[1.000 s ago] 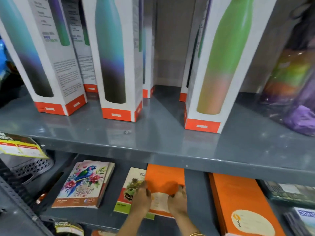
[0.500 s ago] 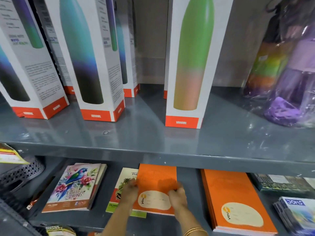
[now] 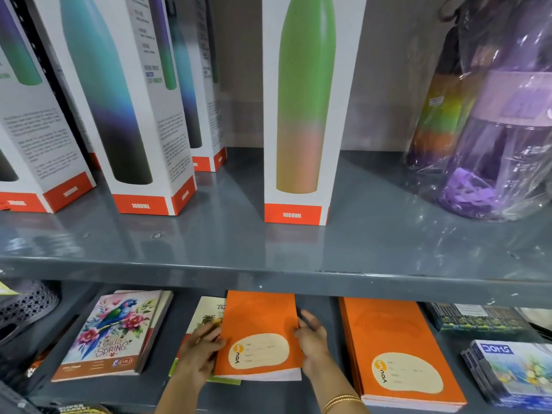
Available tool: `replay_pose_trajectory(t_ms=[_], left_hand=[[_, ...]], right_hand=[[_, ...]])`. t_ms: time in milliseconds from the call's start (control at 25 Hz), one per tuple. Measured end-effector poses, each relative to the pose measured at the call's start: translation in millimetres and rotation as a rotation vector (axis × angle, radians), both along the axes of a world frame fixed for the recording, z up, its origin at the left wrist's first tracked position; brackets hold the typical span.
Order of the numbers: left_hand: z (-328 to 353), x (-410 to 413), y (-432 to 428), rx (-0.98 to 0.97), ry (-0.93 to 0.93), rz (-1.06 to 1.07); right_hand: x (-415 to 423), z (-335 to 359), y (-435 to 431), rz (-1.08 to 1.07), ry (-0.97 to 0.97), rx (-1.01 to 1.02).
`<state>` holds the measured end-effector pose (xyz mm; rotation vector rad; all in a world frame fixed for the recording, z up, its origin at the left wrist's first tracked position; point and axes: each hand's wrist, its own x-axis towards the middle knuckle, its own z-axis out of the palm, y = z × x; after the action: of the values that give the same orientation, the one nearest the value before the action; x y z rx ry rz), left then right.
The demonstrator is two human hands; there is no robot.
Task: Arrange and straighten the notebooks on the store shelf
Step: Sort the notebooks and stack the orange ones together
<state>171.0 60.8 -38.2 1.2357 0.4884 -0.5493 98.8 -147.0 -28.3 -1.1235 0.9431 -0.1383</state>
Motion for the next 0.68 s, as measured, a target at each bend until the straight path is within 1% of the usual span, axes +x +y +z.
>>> replay_pose_trajectory(t_ms=[120, 240, 280, 400, 560, 680], left_hand=[[5.4, -2.4, -0.9, 0.084, 0.031, -0.104], [12.7, -7.7, -7.6, 0.238, -0.026, -0.17], [12.8, -8.9, -7.9, 0.252, -0.04, -0.167], [16.5, -15.5, -5.6, 0.155, -0.071, -0.13], [22.0, -21.3, -9.8, -0.018, -0.082, -0.161], [26.0, -22.3, -17.6, -0.05, -0.108, -0.183]], right_hand=[[-3.3, 5.0, 1.4, 0.084, -0.014, -0.013], [-8.0, 1.7, 5.5, 0.137, 0.042, -0.058], [-9.3, -1.7, 6.0, 0.149, 0.056, -0.076], [-15.4, -2.1, 4.7, 0.151, 0.051, -0.065], [-17.1, 1.5, 1.7, 0.141, -0.041, 0.095], [-18.8, 6.3, -7.8, 0.09, -0.051, 0.073]])
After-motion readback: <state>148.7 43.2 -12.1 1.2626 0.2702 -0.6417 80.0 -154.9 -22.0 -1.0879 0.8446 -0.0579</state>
